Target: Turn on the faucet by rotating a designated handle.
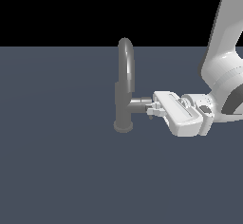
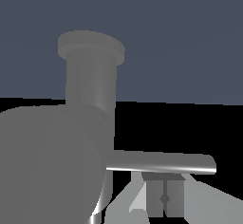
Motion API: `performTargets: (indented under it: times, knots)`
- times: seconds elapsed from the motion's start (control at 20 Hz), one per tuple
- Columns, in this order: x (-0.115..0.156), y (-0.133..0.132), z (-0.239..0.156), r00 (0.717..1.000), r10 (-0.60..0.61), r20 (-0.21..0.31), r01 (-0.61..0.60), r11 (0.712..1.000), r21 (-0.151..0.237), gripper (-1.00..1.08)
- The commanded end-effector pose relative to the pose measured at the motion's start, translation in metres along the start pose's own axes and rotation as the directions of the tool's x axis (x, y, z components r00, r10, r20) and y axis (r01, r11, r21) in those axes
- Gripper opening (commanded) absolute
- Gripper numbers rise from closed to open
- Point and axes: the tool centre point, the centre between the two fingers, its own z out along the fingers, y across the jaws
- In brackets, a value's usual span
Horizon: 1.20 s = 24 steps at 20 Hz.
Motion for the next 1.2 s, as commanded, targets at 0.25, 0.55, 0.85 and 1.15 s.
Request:
performTargets:
  times: [0.25, 0.55, 0.85, 1.15]
  knots:
    - [0.019, -0.001, -0.001, 1.0, 0.003, 0.001, -0.003, 1.0, 0.001, -1.0]
    - [0.042, -0.008, -0.001, 1.0, 0.014, 0.0, -0.014, 1.0, 0.004, -1.0]
    - [0.065, -0.013, -0.002, 1.0, 0.025, 0.0, -0.025, 1.0, 0.007, -1.0]
    - [0.056, -0.024, -0.016, 1.0, 0.003, -0.009, -0.003, 1.0, 0.019, -1.0]
